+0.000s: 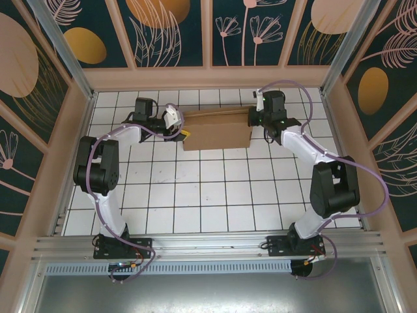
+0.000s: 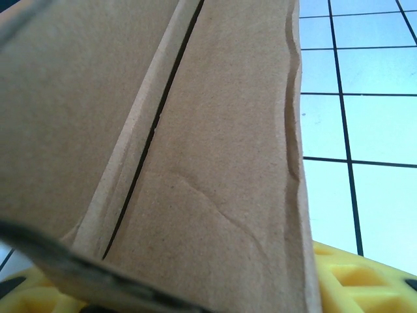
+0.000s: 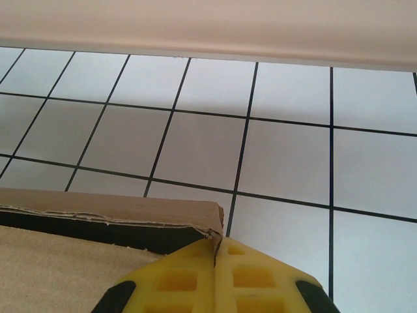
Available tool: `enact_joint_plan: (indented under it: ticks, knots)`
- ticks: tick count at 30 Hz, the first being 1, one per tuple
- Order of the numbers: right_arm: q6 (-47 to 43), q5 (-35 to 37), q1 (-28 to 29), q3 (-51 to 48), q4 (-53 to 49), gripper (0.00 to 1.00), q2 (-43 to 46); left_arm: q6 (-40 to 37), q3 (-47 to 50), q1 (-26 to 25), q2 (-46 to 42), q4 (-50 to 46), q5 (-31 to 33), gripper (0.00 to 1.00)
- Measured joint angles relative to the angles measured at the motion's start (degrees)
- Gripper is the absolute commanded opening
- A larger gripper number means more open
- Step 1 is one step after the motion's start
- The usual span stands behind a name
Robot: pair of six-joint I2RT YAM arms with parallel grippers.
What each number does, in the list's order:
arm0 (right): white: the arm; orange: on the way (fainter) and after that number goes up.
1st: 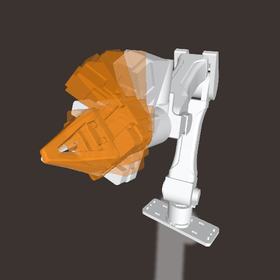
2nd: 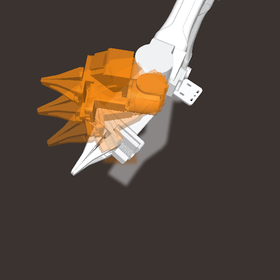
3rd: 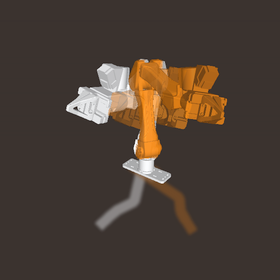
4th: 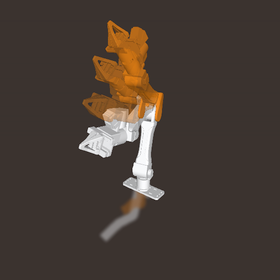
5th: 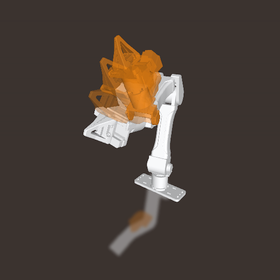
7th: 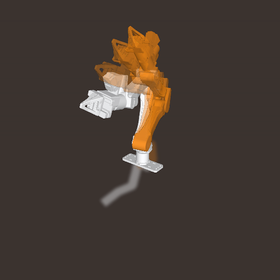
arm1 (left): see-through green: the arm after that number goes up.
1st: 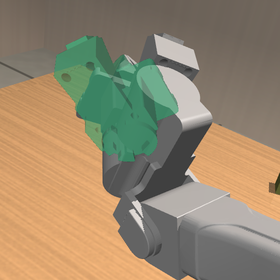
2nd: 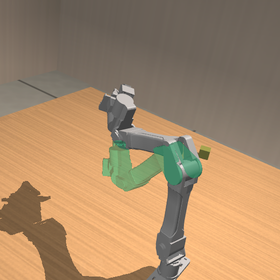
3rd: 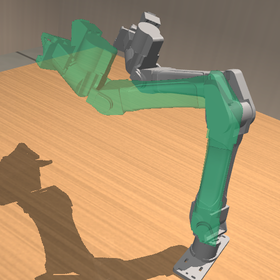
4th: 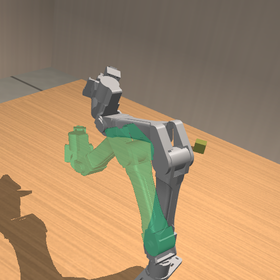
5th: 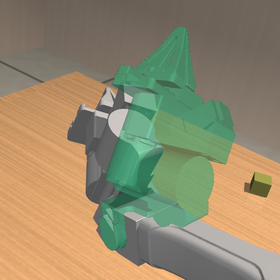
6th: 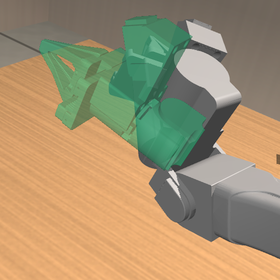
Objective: Fold the paper box
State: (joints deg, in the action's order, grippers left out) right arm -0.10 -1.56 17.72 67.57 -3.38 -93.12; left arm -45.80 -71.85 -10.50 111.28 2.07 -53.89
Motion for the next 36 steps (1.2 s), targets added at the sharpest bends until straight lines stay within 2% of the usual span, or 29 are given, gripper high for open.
enact_joint_plan:
  ticks: [10, 15, 20, 24, 31, 36]
  knots:
    - [-1.07, 0.04, 0.17, -13.16, 18.25, 0.00, 4.13, 0.76, 0.20, 0.00, 0.00, 0.96, 0.31, 0.49]
    - [-1.09, 0.20, 0.28, -14.51, 21.20, 0.00, 4.15, 1.14, 0.20, 0.00, 0.00, 1.14, 0.42, 0.49]
    - [-1.09, 0.22, 0.31, -14.84, 21.64, 0.11, 4.28, 1.53, 0.31, 0.00, 0.00, 1.44, 0.55, 0.46]
    - [-1.03, 0.68, 0.68, -16.39, 20.96, 0.26, 5.81, 1.95, 0.46, -0.11, -0.02, 2.38, 1.44, 0.45]
    - [-0.98, -0.04, 1.60, -19.74, 19.37, 0.46, 10.32, 2.78, 0.57, -0.22, -0.02, 3.78, 3.26, 0.45]
    - [0.37, -0.33, 1.25, -20.37, 19.26, 0.47, 12.63, 2.82, 0.57, -0.22, -0.02, 4.15, 3.63, 0.45]
